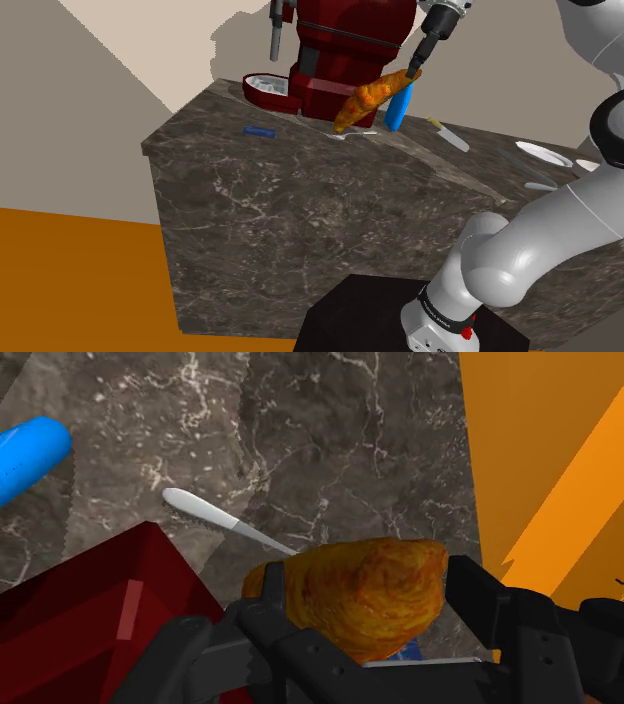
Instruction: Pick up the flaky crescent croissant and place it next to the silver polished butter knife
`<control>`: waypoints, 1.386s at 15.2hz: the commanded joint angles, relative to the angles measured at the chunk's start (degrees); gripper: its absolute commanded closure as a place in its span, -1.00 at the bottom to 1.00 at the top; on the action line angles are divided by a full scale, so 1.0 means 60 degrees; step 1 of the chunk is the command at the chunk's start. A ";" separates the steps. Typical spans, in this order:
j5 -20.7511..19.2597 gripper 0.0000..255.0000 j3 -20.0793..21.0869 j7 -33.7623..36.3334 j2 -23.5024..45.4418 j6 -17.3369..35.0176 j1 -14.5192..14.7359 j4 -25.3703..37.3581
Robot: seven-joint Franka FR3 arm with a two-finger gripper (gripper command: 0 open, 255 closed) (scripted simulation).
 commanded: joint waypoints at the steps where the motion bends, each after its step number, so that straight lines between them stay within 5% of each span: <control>1: -0.0246 1.00 -0.0120 -0.0260 -0.0457 -0.0169 -0.0152 -0.0286; 11: -0.1416 1.00 -0.1214 -0.1936 -0.1711 -0.1364 -0.0712 -0.0386; 21: -0.2795 1.00 -0.2923 -0.4138 -0.2102 -0.2652 -0.0742 0.0734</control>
